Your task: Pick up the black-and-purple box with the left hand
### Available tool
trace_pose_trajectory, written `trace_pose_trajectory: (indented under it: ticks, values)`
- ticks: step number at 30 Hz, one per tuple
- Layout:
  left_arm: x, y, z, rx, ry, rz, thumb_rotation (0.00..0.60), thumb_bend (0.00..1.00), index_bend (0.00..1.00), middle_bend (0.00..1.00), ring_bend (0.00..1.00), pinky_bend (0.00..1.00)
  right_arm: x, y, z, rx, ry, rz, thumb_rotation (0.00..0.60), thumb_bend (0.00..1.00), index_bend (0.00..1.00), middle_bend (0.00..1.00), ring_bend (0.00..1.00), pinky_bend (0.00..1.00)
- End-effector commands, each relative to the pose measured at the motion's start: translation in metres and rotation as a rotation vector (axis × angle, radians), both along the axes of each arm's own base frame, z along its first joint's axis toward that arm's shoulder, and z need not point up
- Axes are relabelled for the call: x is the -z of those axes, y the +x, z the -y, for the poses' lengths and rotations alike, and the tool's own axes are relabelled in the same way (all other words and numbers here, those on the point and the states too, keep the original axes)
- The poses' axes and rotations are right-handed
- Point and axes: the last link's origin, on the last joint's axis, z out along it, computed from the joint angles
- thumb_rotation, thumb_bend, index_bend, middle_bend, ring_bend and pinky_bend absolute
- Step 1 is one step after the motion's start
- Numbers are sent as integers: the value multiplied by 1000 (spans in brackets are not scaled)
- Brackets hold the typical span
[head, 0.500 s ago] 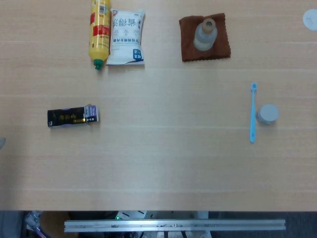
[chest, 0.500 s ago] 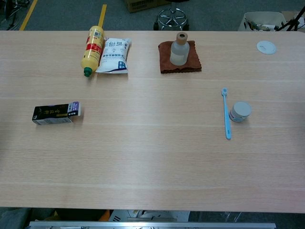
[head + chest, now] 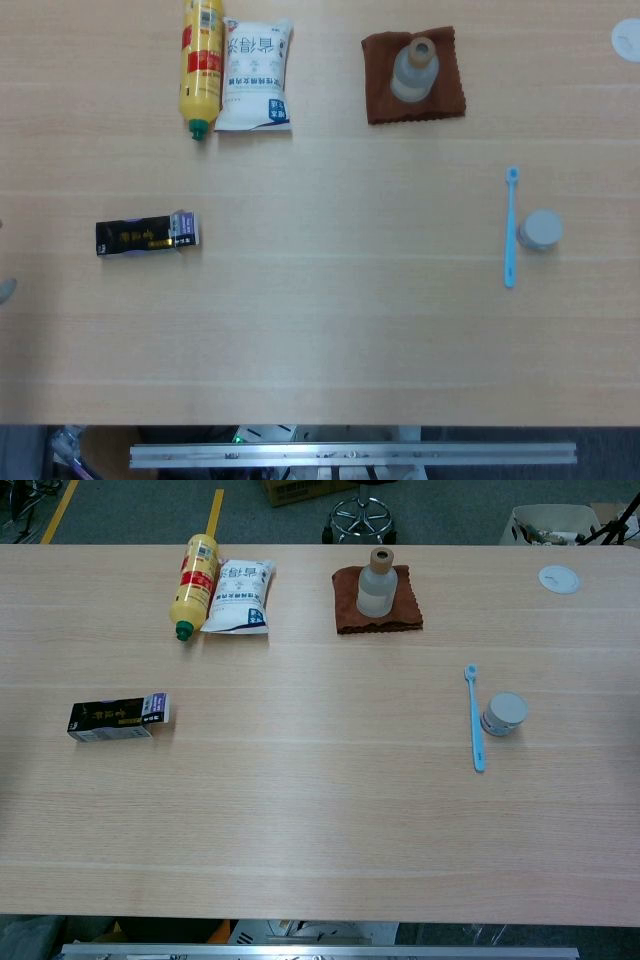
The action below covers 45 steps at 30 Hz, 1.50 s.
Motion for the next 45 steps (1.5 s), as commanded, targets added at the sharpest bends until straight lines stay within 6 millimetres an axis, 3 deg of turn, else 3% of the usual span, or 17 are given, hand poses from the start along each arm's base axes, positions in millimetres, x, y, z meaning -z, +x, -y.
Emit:
trace_pose_trajectory:
  ticks: [1,16,30,45]
  values:
    - [2,1,1,-3,-6,-3,600,68,380,396,300,425,-1,1,0,-6,1,-7,600,308,297,299,307,396]
    - [13,8,3,5,-54,16,600,69,314,361,278,410,-26,22,8,-80,-71,-52,600,308,297,299,307,396]
    - [45,16,-22,-26,-252,6,600,67,257,80,79,198,-31,25,14,-75,-89,-51,600,308,297,298,307,396]
    - [76,24,-36,-25,-338,2,600,67,259,61,63,188,-38,20,17,-73,-104,-31,600,308,297,298,307,396]
